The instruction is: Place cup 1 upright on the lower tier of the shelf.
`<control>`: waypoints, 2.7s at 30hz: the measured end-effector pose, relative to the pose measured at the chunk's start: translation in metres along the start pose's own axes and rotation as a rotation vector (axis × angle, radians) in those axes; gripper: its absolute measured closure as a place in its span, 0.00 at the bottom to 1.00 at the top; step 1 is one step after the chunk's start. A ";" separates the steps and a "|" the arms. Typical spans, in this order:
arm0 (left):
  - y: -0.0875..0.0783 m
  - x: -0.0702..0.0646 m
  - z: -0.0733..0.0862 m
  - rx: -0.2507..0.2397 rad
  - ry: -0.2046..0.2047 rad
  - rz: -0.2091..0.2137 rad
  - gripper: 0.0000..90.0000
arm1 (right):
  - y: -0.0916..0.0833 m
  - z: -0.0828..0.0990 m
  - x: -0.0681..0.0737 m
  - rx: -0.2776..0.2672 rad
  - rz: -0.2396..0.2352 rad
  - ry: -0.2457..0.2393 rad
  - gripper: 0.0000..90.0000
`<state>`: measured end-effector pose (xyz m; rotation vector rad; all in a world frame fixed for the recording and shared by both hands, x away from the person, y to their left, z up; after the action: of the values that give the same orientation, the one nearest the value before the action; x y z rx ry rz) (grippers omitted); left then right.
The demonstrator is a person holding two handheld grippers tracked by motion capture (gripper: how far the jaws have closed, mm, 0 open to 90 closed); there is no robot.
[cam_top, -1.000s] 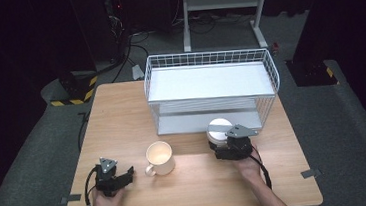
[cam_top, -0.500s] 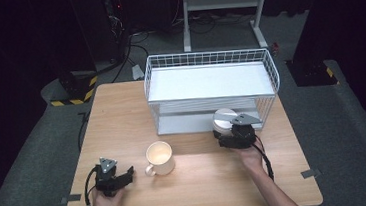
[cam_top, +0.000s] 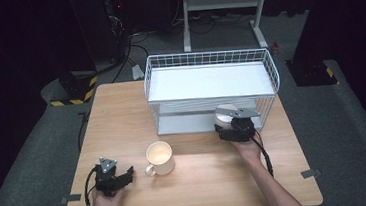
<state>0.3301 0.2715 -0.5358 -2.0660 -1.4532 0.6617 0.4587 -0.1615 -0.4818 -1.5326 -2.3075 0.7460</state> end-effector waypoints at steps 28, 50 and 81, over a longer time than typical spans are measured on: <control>0.000 0.000 0.000 0.000 0.002 -0.001 0.26 | 0.024 -0.004 -0.013 -0.032 0.036 -0.002 0.21; 0.000 0.000 0.000 0.001 0.002 0.000 0.26 | 0.019 0.002 -0.017 0.024 0.046 0.022 0.13; 0.000 0.000 0.000 0.001 0.002 0.000 0.25 | 0.036 0.014 -0.018 0.073 0.139 0.064 0.35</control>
<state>0.3301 0.2713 -0.5357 -2.0651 -1.4513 0.6603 0.4867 -0.1702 -0.5125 -1.6719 -2.1223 0.7940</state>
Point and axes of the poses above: each handheld gripper's, and its own axes: y roughly forward along the jaws, z roughly out of its underside, x roughly to its left, the point moved 1 cm from there along y, roughly forward along the jaws, and after that the axes turned 8 degrees about z, right-handed, at the moved point
